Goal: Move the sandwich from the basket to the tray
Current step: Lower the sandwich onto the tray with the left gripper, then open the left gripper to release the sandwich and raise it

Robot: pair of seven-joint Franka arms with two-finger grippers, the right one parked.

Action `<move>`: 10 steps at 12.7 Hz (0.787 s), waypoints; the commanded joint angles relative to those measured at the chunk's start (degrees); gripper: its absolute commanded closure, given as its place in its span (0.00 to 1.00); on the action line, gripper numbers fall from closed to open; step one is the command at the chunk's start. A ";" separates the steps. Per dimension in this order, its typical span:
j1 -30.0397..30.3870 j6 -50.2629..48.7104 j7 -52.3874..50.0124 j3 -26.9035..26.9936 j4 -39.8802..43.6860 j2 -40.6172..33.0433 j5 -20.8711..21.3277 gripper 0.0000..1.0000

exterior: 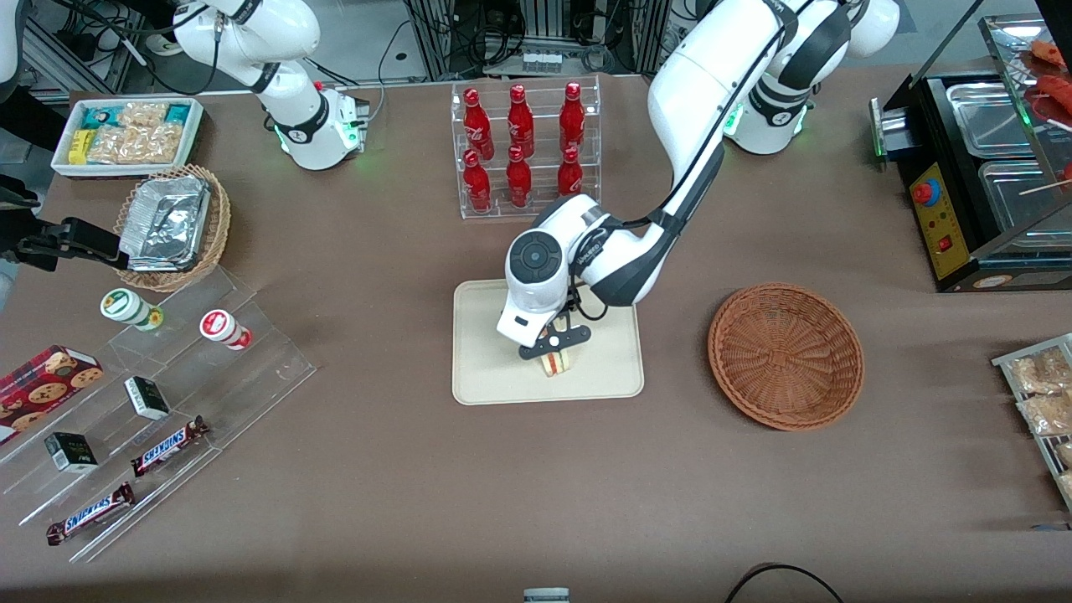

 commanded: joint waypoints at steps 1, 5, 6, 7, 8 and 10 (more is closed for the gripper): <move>-0.40 -6.09 -0.62 0.84 1.37 -4.89 0.39 0.00; -0.22 -14.10 1.05 0.93 5.16 -8.06 0.65 0.00; 0.13 -14.98 4.28 1.02 5.33 -8.59 0.91 0.00; 1.44 -15.34 6.31 1.02 5.25 -9.47 0.91 0.00; 2.93 -17.00 6.33 0.93 5.25 -9.82 0.83 0.00; 5.65 -20.08 8.17 0.93 3.77 -12.80 0.83 0.00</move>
